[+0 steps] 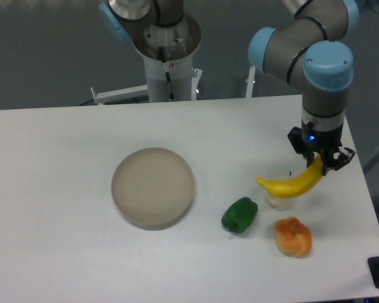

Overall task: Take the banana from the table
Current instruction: 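Lift the grasped banana up off the table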

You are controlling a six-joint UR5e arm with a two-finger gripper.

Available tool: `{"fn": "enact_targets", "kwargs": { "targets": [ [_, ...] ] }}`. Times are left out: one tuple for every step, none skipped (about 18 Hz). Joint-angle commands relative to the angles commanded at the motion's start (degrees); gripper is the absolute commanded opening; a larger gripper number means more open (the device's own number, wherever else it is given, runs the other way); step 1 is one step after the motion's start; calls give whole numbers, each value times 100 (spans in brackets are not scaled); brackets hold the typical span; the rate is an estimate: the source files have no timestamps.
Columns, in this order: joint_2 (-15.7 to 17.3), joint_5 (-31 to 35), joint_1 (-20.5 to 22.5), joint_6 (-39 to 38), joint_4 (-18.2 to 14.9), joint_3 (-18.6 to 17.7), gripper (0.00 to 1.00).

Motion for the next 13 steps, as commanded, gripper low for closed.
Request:
{"fn": "enact_targets", "kwargs": {
  "targets": [
    [0, 0, 0, -9, 0, 0, 31],
    [-26, 0, -9, -9, 9, 17, 31],
    [-44, 0, -52, -17, 18, 26, 31],
    [-53, 0, -70, -35, 26, 26, 31],
    [-70, 0, -79, -35, 26, 35, 31],
    [-70, 0, -79, -35, 26, 44, 31],
    [-79, 0, -97, -35, 26, 61, 31],
    [-88, 9, -105, -35, 26, 70, 31],
    [-88, 9, -105, -35, 26, 70, 31],
    [-88, 9, -105, -35, 26, 70, 31],
    [-88, 0, -105, -35, 26, 79, 31],
    [-97, 0, -105, -35, 35, 88, 31],
    [-114, 9, -114, -35, 35, 123, 31]
  ]
}}
